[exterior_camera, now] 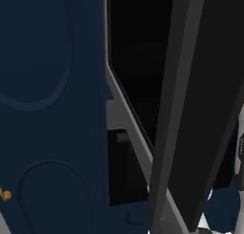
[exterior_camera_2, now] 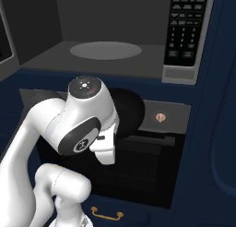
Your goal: Pick the mushroom from the sink and place it in the bowl. Then pick the bowl and place it in the microwave. Then close the microwave door and press the start button.
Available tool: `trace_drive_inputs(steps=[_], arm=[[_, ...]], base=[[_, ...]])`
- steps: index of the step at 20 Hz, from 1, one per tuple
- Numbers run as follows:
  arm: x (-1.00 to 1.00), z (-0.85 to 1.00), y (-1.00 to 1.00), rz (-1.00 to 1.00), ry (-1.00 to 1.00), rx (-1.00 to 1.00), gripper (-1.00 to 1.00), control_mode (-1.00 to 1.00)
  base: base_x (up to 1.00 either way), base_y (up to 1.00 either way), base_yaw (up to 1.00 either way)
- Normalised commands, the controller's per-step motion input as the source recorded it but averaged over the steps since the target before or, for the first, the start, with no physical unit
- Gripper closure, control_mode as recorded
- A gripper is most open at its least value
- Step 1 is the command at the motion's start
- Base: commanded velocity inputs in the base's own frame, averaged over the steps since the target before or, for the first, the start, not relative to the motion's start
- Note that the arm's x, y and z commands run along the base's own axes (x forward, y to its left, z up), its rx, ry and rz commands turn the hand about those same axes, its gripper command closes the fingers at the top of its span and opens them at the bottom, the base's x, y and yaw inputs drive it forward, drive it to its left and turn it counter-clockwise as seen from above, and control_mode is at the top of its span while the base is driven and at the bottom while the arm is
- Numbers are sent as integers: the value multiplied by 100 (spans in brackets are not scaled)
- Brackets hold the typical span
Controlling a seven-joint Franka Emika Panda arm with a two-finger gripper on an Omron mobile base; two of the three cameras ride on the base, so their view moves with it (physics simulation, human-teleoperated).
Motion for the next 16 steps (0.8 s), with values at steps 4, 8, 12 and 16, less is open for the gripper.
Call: trace_drive_inputs(steps=[4, 8, 12, 16], arm=[[0, 0, 0, 0, 0, 0, 100, 100], [0, 0, 0, 0, 0, 0, 100, 100], [0, 0, 0, 0, 0, 0, 100, 100], [0, 0, 0, 0, 0, 0, 100, 100]], base=[[33, 0, 0], [33, 0, 0], [6, 0, 0], [-1, -2, 0]])
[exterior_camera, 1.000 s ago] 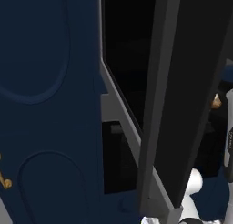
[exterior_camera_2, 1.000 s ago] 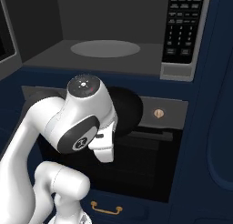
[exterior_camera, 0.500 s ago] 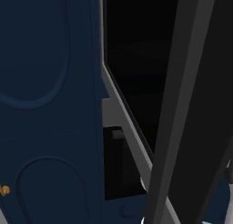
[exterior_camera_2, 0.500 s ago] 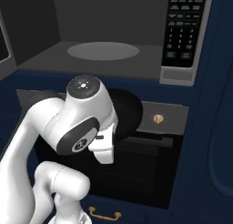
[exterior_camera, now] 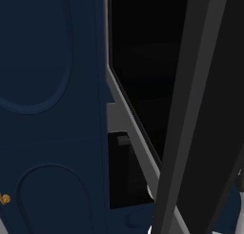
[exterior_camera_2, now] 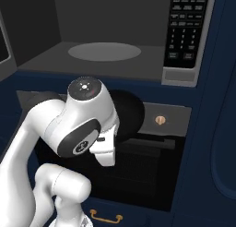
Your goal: Pick the mushroom from the sink and place it in the bowl. Then pick the bowl and place it in the microwave. Then close the microwave door and press the start button.
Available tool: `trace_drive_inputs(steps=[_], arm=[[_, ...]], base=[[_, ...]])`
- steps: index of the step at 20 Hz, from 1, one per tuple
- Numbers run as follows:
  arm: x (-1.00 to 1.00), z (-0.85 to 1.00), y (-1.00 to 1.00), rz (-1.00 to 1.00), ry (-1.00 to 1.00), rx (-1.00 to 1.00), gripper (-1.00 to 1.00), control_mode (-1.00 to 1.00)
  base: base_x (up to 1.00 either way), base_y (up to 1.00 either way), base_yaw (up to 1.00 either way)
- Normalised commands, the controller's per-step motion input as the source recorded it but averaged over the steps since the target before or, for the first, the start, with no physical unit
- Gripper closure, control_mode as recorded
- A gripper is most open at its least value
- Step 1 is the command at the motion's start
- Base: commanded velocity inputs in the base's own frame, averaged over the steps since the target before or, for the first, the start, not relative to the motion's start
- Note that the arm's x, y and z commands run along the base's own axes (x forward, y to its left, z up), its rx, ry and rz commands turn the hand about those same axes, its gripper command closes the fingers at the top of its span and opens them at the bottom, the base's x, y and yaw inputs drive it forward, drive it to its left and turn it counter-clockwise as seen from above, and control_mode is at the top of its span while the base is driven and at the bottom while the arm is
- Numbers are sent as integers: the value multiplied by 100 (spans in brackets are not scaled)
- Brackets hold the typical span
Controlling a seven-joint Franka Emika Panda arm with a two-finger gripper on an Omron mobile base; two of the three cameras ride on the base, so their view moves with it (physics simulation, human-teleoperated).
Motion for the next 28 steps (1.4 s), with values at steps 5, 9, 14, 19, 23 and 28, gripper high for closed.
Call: trace_drive_inputs(steps=[5, 9, 14, 19, 23, 28], arm=[[-42, 13, -5, 0, -12, 11, 100, -100], [-13, 12, 0, 0, -5, 5, 100, -100], [-19, 78, 12, -7, -17, 4, 100, -100], [2, 94, 38, -1, -23, 3, 100, -100], [36, 66, 41, 0, -3, 0, 100, -100], [63, 44, 38, 0, 7, 0, 100, -100]], base=[[-5, -1, 0], [0, 0, 0], [0, 0, 0], [0, 0, 0], [0, 0, 0], [0, 0, 0]])
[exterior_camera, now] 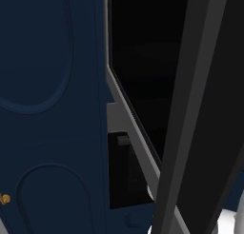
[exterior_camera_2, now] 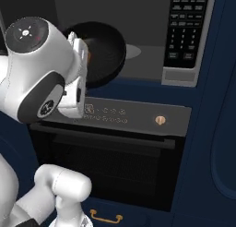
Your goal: Pick the mushroom from the sink and place it in the bowl. Then pick the bowl and place it in the microwave. Then close the microwave door and press the start button.
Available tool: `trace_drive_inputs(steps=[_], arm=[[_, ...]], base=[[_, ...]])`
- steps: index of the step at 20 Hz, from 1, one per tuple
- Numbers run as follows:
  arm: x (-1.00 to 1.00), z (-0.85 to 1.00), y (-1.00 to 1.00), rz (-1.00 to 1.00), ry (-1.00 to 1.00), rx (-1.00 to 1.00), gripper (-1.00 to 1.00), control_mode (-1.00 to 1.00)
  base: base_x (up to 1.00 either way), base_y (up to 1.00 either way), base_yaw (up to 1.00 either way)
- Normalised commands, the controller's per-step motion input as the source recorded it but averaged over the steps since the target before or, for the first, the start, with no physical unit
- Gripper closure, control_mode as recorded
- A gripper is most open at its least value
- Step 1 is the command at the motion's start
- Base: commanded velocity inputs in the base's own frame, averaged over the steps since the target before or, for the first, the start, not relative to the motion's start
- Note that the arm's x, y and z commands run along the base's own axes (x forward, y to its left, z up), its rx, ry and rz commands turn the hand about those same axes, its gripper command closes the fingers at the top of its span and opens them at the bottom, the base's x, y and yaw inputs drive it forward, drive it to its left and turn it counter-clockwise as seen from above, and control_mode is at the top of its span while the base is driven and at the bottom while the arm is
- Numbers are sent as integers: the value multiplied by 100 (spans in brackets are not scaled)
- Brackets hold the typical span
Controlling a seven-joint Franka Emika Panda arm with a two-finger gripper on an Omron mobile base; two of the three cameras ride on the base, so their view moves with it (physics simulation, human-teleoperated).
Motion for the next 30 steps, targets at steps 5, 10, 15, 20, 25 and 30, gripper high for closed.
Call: trace_drive_inputs(steps=[5, 10, 15, 20, 25, 30], arm=[[74, 3, 9, 1, 0, 1, 100, -100], [94, 0, 0, 0, 3, 0, 100, -100], [79, 0, 0, 0, 0, 0, 100, -100], [66, 0, 0, 0, 0, 0, 100, -100], [47, 0, 0, 3, 0, 0, 100, -100], [11, 0, 0, 9, 0, 0, 100, -100]], base=[[0, 0, 0], [0, 0, 0], [0, 0, 0], [0, 0, 0], [0, 0, 0], [0, 0, 0]])
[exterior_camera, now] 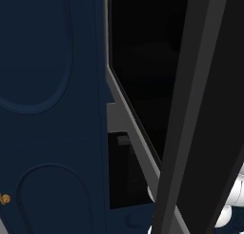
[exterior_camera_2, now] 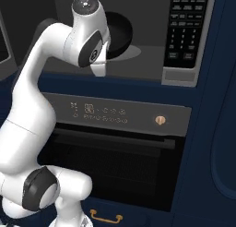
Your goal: Pick the mushroom from the sink and place it in the bowl. Then pick the bowl and place it in the microwave. Then close the microwave door and press the start button.
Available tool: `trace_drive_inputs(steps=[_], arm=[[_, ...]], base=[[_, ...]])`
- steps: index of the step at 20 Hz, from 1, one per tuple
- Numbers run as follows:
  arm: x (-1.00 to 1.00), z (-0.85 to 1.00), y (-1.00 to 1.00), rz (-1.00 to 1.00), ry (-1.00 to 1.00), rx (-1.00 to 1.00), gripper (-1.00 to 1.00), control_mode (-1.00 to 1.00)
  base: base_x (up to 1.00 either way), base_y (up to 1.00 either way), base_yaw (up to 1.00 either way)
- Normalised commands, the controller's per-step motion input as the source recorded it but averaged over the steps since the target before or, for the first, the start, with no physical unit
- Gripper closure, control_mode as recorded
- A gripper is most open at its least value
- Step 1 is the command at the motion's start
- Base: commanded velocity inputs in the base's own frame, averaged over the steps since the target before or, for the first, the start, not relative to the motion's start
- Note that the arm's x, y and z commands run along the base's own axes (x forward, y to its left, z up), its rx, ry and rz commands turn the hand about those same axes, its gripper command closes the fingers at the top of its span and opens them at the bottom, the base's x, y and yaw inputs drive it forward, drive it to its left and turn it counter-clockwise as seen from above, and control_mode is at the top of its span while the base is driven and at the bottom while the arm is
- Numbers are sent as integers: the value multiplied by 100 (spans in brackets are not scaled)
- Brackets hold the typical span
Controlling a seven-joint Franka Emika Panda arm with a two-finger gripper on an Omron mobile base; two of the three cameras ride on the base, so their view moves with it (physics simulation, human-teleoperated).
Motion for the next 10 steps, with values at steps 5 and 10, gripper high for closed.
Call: trace_drive_inputs(steps=[5, 10], arm=[[16, -6, 4, 9, 0, 0, 100, -100], [20, -20, 14, 9, 0, -3, 100, -100]], base=[[0, 0, 0], [0, 0, 0]])
